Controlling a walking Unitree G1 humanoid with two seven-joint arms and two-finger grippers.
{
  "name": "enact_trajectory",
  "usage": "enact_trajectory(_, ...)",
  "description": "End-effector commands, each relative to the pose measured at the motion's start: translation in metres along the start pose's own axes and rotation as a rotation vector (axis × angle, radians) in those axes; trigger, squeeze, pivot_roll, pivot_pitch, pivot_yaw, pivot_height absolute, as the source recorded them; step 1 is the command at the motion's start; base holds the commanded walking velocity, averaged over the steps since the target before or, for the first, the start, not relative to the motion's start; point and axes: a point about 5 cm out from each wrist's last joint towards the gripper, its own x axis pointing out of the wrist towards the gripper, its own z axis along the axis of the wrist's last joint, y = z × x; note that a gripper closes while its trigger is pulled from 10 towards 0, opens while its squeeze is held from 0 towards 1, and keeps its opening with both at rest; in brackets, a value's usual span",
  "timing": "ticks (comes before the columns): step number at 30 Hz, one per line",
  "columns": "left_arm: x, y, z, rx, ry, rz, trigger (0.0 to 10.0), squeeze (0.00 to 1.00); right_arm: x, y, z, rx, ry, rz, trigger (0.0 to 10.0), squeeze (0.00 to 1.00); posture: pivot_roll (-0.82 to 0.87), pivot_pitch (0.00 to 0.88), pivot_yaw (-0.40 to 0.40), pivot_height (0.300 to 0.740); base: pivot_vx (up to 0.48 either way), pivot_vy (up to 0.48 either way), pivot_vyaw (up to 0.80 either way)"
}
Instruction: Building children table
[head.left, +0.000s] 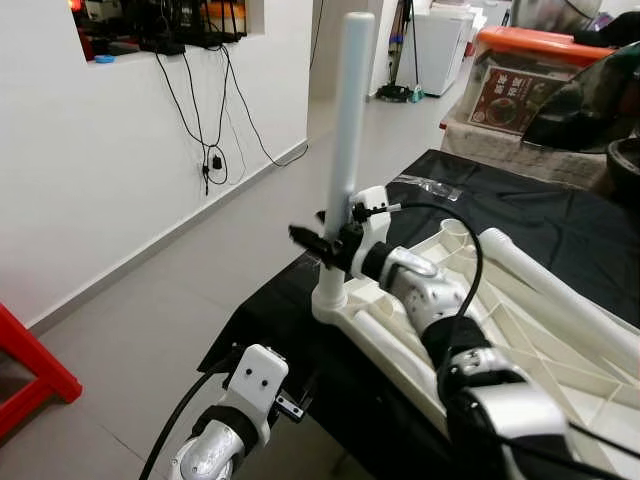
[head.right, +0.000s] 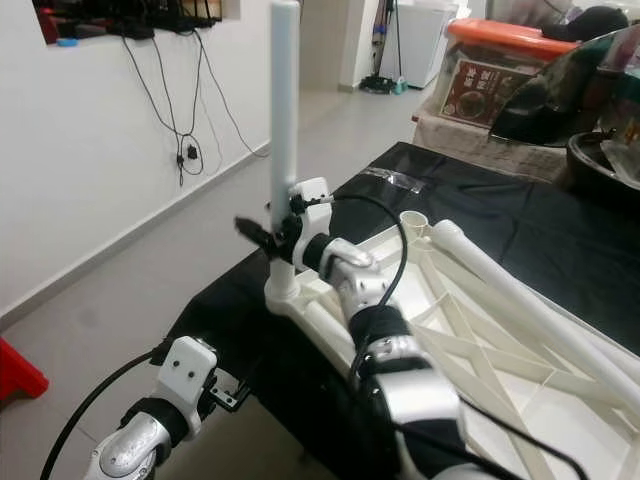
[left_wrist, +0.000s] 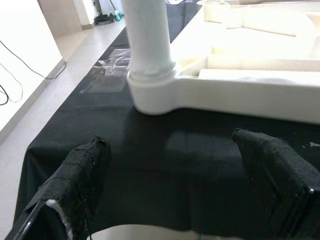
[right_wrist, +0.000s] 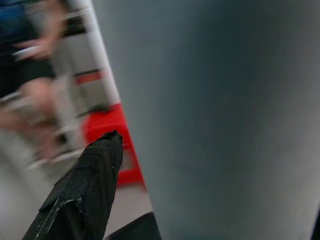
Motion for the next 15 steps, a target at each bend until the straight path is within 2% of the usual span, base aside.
enact_trajectory(1,0.0,0.0,-0.002,-0.006,0.009,0.003,10.0,0.0,0.008,0.011,-0.006,0.02,0.057,0.146,10.0,0.0,0.11,0.0,-0.081,0.74,0.0,0.0,0.0)
enact_trajectory(10,-0.002,0.0,-0.002,-0.01,0.012,0.003,10.0,0.0,0.011,0.022,-0.004,0.054,0.094,0.345,10.0,0.0,0.15,0.006,-0.075,0.74,0.0,0.0,0.0)
enact_trajectory(11,-0.002,0.0,-0.002,-0.008,0.013,0.001,10.0,0.0,0.011,0.023,-0.003,0.057,0.096,0.381,4.4,0.0,0.15,0.003,-0.08,0.74,0.0,0.0,0.0)
enact_trajectory(13,-0.002,0.0,-0.002,-0.007,0.013,0.001,10.0,0.0,0.011,0.024,-0.002,0.053,0.099,0.396,4.4,0.0,0.15,0.003,-0.081,0.74,0.0,0.0,0.0)
enact_trajectory(14,-0.002,0.0,-0.002,-0.007,0.013,0.001,10.0,0.0,0.011,0.023,-0.003,0.033,0.109,0.38,0.0,0.0,0.15,0.001,-0.085,0.74,0.0,0.0,0.0)
enact_trajectory(15,-0.002,-0.001,-0.002,-0.007,0.013,0.001,10.0,0.0,0.011,0.022,-0.004,0.018,0.115,0.363,0.0,0.0,0.15,0.001,-0.085,0.74,0.0,0.0,0.0)
